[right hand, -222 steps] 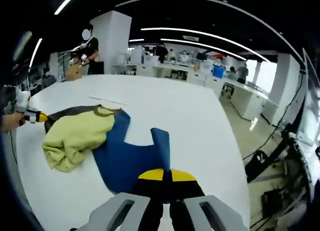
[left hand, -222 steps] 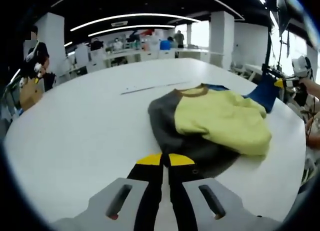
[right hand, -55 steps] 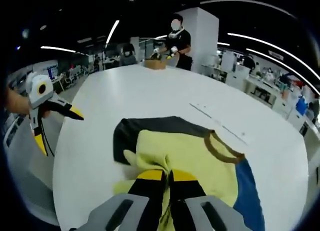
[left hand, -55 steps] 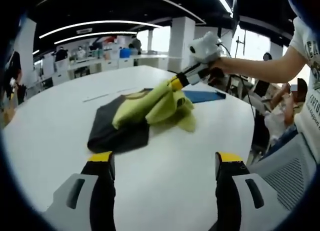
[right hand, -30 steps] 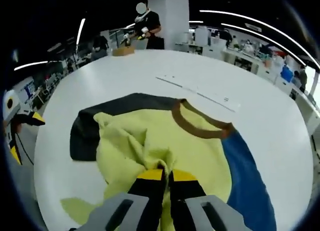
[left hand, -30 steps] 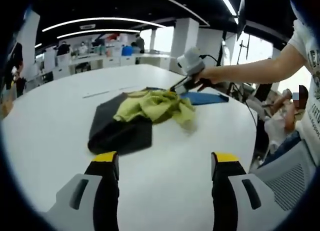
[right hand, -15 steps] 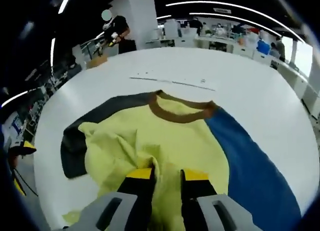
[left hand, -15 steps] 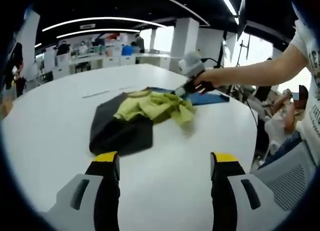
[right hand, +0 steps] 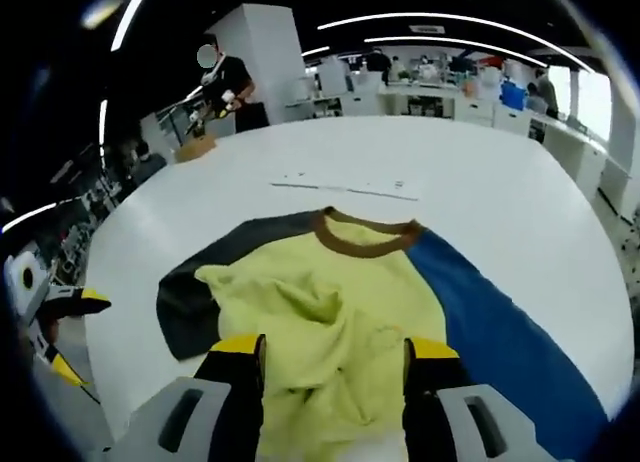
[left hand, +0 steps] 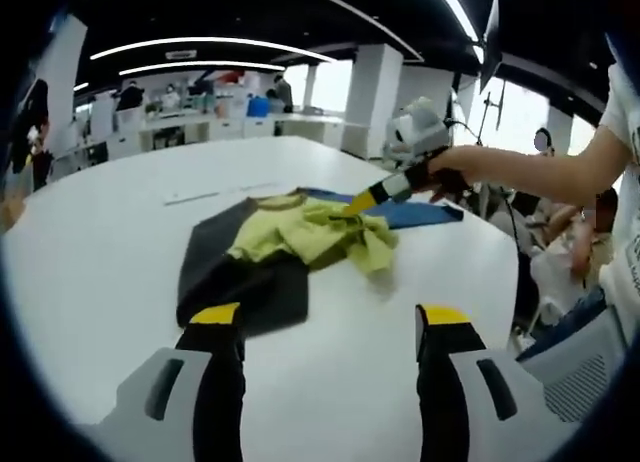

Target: Fold the garment on the visible template until the final outline fits inside the template.

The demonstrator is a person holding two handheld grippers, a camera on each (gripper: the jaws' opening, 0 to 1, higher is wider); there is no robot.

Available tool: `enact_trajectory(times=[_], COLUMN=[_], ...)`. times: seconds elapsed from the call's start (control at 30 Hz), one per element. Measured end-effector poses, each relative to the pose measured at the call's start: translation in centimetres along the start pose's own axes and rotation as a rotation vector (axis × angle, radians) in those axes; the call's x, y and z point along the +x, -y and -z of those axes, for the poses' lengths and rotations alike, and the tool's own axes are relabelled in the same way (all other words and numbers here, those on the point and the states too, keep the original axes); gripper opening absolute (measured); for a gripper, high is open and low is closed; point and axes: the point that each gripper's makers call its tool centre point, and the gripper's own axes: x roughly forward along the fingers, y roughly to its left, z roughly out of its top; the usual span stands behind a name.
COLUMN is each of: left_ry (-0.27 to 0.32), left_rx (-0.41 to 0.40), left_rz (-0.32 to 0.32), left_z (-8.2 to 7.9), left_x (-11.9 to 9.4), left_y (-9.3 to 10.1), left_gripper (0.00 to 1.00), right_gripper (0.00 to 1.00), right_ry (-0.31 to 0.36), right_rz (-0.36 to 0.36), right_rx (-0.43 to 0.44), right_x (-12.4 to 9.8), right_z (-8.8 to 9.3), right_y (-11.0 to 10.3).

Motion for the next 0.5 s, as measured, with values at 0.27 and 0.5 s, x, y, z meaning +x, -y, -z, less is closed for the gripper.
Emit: enact_trajectory(times=[0.27, 0.5], left_ry=[0.009, -0.006], left_rx=[0.031, 0.052], left_rz=[0.003, 0.007], left_z=[-1.3, -1.2], left_x=[2.0, 3.6], left_y=[0.1, 0.2], left_gripper=[0.62, 0.58], right_gripper=[0.58, 0.62], right_ry=[-0.018, -0.038], right_rz=[-0.036, -0.05], right_rx=[-0.004, 0.023], right_x=[-2.4, -3.6], right_z=[1.8, 4.0], right_y=[-2.2, -3.4])
